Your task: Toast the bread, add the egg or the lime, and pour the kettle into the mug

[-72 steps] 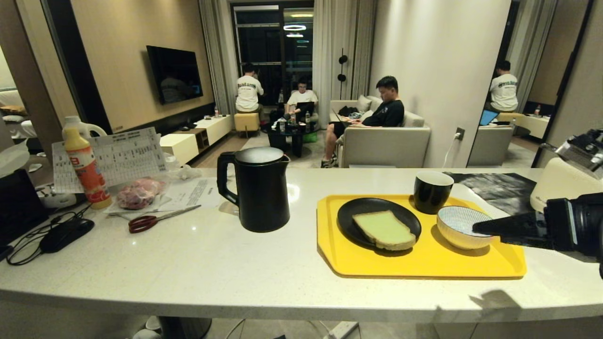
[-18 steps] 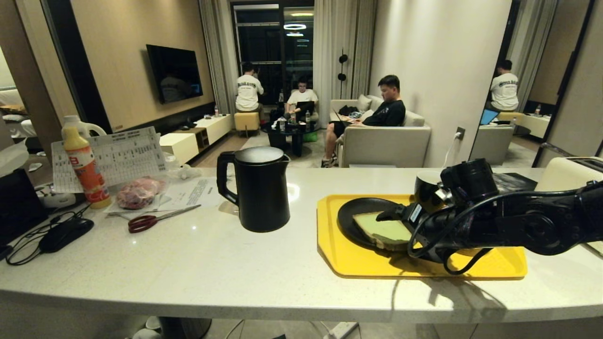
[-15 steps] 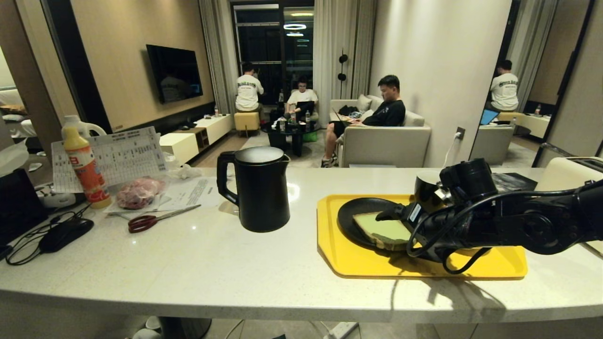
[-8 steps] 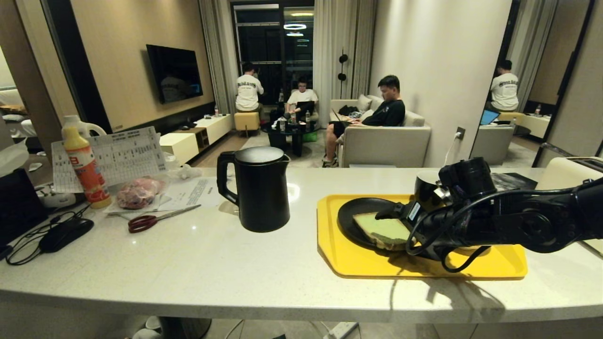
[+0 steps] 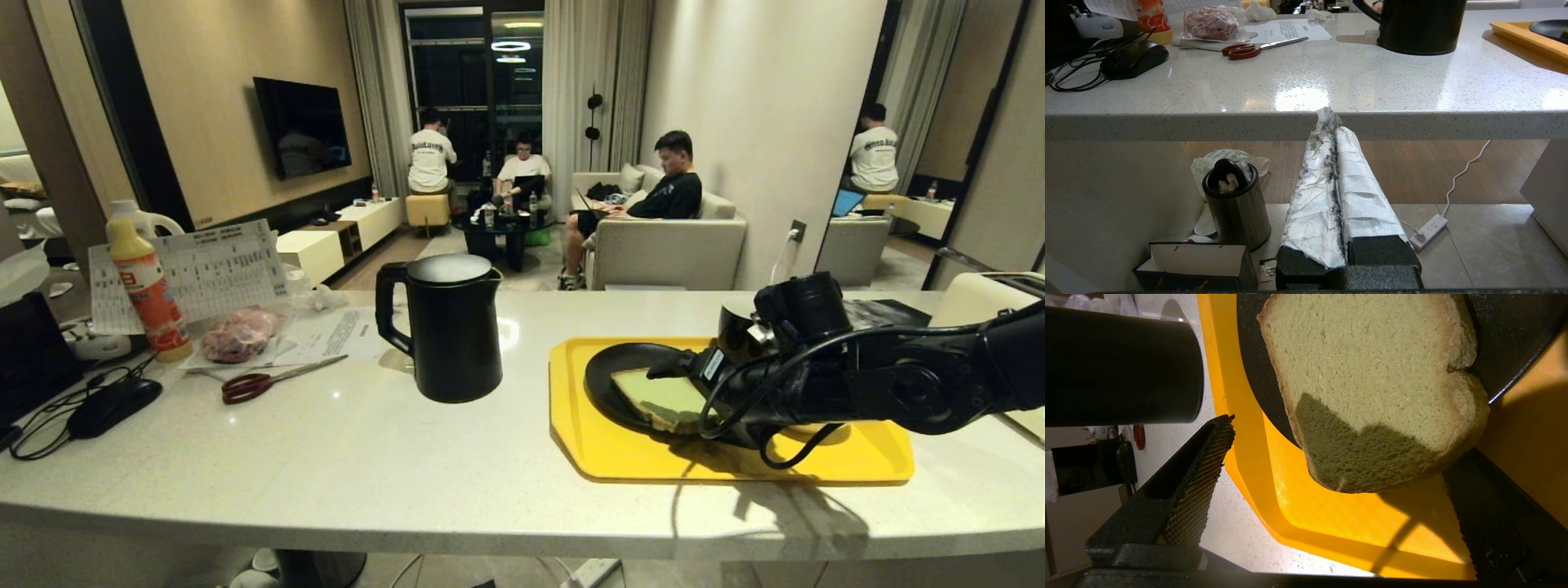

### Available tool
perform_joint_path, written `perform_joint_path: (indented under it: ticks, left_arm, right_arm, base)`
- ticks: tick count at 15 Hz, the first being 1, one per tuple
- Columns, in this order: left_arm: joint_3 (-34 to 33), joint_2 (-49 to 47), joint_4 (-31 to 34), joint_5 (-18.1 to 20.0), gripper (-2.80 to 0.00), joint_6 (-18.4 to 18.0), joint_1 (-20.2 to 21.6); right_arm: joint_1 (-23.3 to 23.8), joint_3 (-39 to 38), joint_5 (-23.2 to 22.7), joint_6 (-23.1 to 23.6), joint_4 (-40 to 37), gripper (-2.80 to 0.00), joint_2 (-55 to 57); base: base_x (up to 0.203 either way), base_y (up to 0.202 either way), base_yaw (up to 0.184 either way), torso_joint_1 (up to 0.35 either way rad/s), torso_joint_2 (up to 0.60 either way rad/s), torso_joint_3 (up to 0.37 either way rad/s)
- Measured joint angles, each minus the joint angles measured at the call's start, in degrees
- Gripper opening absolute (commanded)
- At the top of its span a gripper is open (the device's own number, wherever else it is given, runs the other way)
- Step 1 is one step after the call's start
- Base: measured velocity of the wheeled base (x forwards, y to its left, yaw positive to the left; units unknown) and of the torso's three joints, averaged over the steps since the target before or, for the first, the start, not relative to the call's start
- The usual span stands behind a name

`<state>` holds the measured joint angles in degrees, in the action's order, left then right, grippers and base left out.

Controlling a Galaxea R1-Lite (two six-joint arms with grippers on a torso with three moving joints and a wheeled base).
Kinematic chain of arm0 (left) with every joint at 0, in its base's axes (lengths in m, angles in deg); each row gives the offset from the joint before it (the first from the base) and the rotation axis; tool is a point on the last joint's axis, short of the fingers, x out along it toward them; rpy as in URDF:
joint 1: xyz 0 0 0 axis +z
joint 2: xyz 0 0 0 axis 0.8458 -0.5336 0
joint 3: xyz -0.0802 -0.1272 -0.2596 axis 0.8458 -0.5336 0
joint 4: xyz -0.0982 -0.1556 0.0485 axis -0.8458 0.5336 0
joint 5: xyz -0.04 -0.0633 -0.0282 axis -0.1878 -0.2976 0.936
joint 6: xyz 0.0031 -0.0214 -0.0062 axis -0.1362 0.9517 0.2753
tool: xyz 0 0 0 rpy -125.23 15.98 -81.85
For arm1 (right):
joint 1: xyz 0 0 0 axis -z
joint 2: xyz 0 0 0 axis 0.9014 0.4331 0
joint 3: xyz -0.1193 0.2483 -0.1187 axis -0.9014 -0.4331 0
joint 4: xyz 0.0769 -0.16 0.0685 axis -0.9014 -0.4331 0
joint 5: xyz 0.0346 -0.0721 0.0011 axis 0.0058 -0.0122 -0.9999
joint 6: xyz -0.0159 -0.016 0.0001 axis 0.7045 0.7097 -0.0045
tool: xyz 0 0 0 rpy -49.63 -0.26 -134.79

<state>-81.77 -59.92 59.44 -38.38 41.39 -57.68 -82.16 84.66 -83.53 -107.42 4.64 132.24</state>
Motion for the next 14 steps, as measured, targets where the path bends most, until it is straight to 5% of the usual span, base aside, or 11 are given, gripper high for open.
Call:
perform_joint_path:
  ticks: [4,5,14]
  left_arm:
    - [0.0,0.0,0.0,0.0,-2.80,0.0,0.0]
    - [0.0,0.0,0.0,0.0,-2.80,0.0,0.0]
    - [0.0,0.0,0.0,0.0,-2.80,0.0,0.0]
  right_arm:
    - [0.0,0.1,0.0,0.0,0.2,0.00,0.8]
    - [0.0,0.1,0.0,0.0,0.2,-2.80,0.9]
    - [0.1,0.6,0.2,0.1,0.0,-2.80,2.4]
  base:
    - [0.000,0.000,0.000,0.000,0.00,0.000]
    - [0.000,0.000,0.000,0.000,0.00,0.000]
    - [0.000,0.000,0.000,0.000,0.00,0.000]
